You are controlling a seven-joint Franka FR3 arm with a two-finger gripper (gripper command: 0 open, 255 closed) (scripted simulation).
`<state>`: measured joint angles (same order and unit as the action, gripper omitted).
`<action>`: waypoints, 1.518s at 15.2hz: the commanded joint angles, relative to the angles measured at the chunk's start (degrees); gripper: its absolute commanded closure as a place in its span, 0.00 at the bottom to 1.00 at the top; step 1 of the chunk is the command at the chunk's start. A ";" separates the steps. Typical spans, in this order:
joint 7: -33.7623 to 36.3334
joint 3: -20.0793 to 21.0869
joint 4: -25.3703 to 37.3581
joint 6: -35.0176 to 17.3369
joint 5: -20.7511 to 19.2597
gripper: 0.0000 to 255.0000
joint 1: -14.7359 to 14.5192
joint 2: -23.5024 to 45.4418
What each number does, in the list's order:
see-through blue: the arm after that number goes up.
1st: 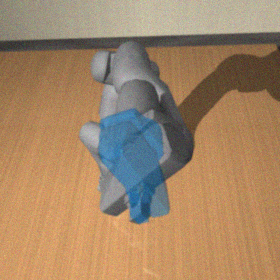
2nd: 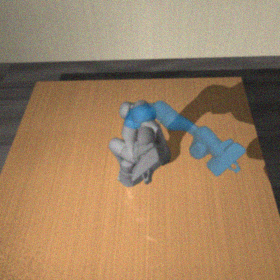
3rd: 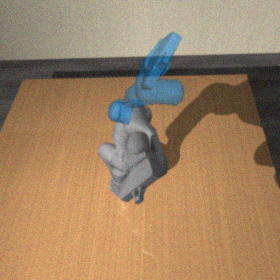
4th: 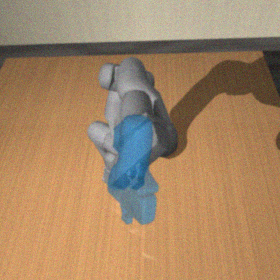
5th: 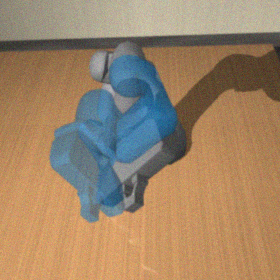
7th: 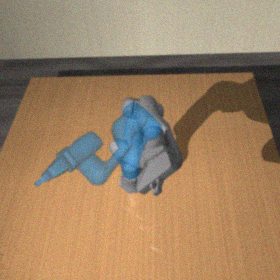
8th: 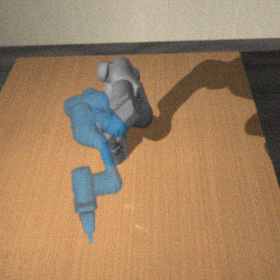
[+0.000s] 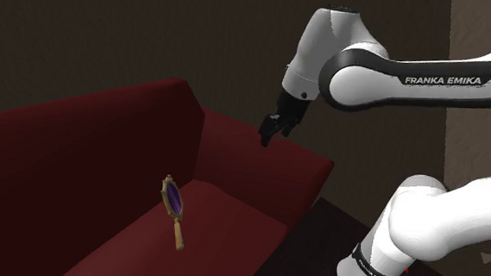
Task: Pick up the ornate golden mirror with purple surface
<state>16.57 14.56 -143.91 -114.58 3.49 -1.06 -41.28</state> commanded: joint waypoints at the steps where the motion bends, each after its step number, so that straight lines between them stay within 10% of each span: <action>1: 3.20 2.58 -1.26 -3.77 0.44 0.00 0.05 2.13; 13: 26.59 20.05 -0.51 -25.54 -8.19 0.00 7.59 24.81; 19: 49.07 28.04 6.19 -30.20 -29.82 0.00 13.99 42.50; 23: 63.80 25.19 13.24 -28.53 -45.60 0.00 10.10 55.23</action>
<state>76.11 40.69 -132.87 -143.71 -37.57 10.40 10.29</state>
